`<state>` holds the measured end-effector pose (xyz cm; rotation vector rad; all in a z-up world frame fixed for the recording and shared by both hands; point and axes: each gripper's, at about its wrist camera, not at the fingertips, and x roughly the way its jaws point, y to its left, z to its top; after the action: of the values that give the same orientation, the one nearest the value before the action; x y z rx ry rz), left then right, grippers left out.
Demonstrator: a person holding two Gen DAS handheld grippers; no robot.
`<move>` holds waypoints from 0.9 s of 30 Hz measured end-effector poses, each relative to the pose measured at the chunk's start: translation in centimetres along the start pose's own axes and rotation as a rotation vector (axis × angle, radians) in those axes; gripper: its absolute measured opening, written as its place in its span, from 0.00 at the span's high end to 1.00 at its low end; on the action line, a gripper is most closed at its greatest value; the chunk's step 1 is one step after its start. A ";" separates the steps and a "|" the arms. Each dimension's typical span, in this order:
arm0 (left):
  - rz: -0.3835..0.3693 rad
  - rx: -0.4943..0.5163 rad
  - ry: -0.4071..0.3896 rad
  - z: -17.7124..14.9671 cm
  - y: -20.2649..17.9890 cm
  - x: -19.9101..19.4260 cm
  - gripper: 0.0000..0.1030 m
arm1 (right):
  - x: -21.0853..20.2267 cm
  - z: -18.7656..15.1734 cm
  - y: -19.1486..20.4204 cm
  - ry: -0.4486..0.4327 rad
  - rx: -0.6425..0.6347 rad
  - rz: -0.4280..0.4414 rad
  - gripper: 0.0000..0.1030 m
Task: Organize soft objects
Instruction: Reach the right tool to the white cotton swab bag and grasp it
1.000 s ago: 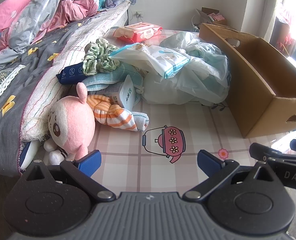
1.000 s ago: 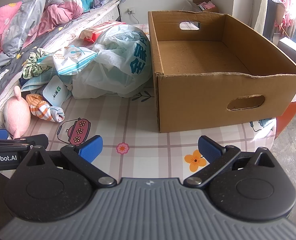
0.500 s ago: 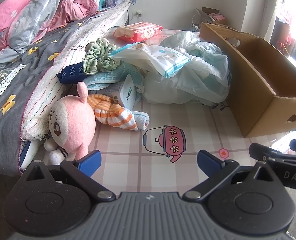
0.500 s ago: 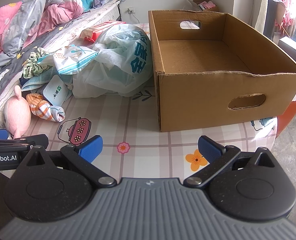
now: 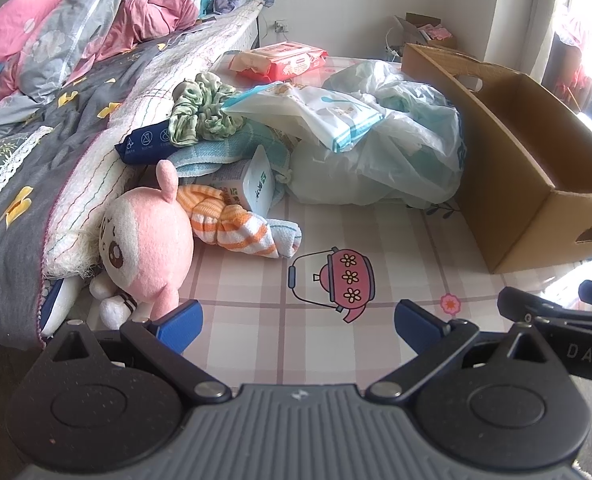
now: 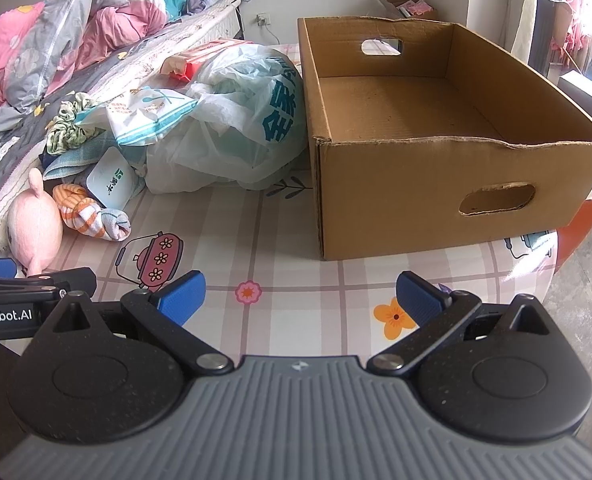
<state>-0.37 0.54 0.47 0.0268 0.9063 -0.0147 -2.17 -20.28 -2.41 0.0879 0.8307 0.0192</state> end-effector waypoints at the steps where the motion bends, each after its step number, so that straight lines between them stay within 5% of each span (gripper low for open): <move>1: 0.002 -0.001 0.001 -0.1 0.0 0.1 0.01 | 0.0 0.0 0.0 0.001 0.000 0.000 0.01; 10: 0.042 -0.020 -0.025 0.2 1.4 0.0 0.01 | 0.3 0.5 0.8 -0.002 -0.031 0.028 0.01; 17: 0.090 -0.042 -0.120 2.4 4.3 -0.6 0.01 | -1.1 4.6 3.2 -0.127 -0.211 0.097 0.01; 23: 0.009 -0.038 -0.246 4.6 5.1 -1.1 0.01 | -2.5 11.3 3.2 -0.197 -0.366 0.337 0.01; 27: -0.096 -0.063 -0.296 5.7 4.8 -0.4 0.02 | -1.4 16.8 3.3 -0.147 -0.375 0.488 0.01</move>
<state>3.95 5.17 4.38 -0.0759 0.6108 -0.0777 9.34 -18.25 10.20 -0.0626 0.6316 0.6192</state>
